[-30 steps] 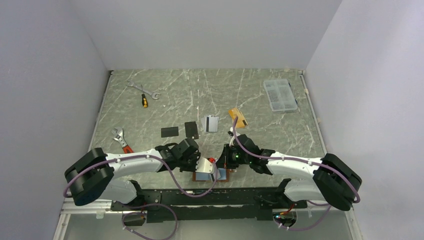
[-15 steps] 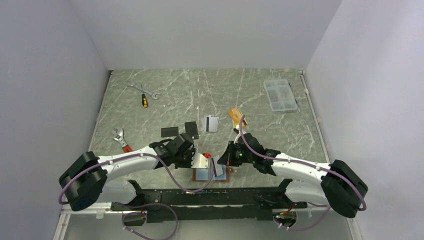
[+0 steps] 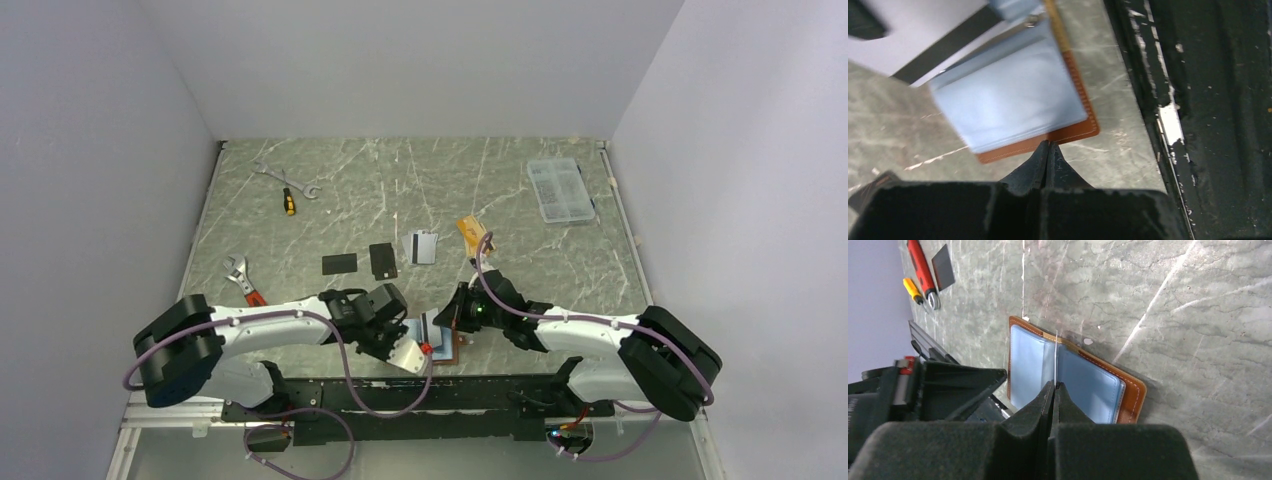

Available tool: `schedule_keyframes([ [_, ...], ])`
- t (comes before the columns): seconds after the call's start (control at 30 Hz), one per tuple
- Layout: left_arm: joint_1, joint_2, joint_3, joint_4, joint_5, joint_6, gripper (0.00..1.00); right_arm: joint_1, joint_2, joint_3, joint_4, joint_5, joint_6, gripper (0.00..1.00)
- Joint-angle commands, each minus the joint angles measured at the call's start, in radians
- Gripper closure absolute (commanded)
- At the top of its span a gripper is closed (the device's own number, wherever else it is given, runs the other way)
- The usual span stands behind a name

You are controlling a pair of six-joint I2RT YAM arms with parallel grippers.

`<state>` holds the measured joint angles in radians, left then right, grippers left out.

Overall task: Put the credit cards into the card holder
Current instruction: Insert the credit card into the card holder.

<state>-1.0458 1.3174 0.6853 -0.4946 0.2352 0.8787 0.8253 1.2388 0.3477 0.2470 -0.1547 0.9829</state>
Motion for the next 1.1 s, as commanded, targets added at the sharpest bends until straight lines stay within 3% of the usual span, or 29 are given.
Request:
schedule_keyframes([
  [0.0,-0.051,0.035,-0.027,0.018,-0.007,0.088,1.00,-0.002,-0.001,-0.012,0.091,0.047,0.034,1.00],
  [0.2,-0.113,0.068,-0.093,0.104,-0.072,0.090,1.00,-0.015,0.049,-0.011,0.133,0.040,0.037,1.00],
  [0.4,-0.114,0.116,-0.080,0.211,-0.111,-0.020,1.00,-0.068,0.082,0.001,0.148,0.022,0.017,1.00],
  [1.07,-0.115,0.175,-0.019,0.189,-0.142,-0.101,1.00,-0.100,-0.147,-0.147,0.123,0.137,0.041,1.00],
])
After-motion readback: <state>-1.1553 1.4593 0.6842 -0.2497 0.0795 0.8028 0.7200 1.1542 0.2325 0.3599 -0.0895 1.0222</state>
